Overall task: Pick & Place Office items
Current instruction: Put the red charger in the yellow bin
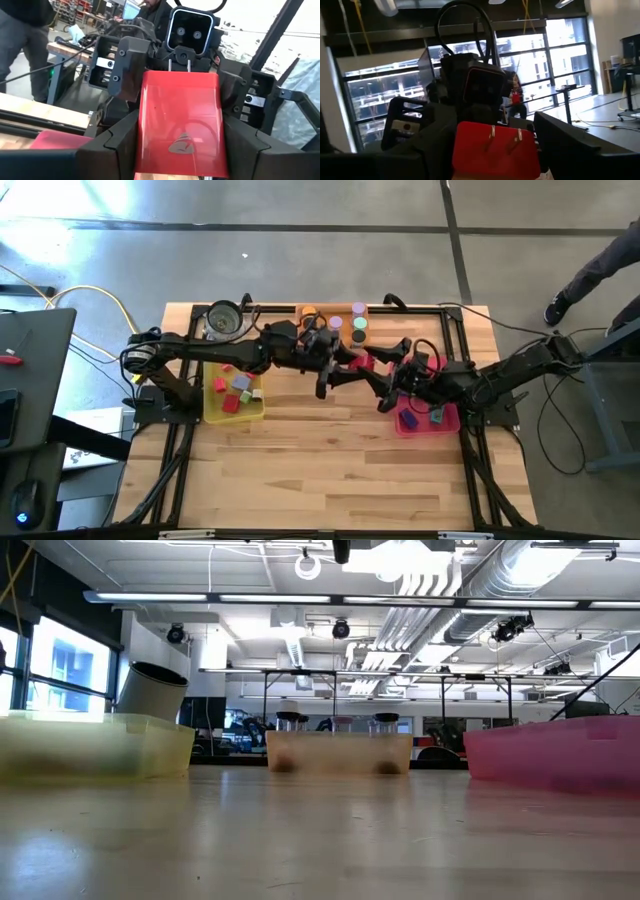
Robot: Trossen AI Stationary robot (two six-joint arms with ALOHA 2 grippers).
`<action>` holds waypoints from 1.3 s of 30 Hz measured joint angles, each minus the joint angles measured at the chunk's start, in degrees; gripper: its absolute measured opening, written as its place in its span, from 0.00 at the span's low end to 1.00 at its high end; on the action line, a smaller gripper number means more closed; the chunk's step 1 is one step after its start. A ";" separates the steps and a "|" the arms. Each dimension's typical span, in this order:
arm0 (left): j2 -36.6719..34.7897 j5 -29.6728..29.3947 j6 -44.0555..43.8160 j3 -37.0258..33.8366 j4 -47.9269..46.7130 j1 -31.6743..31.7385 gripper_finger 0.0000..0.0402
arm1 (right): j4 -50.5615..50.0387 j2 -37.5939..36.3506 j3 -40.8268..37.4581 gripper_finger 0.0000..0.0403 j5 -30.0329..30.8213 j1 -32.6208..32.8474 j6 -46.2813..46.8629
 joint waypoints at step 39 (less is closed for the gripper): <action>-0.13 -0.70 0.46 0.00 0.27 -0.19 0.80 | -1.87 -0.07 -0.07 0.50 -9.51 -1.09 4.75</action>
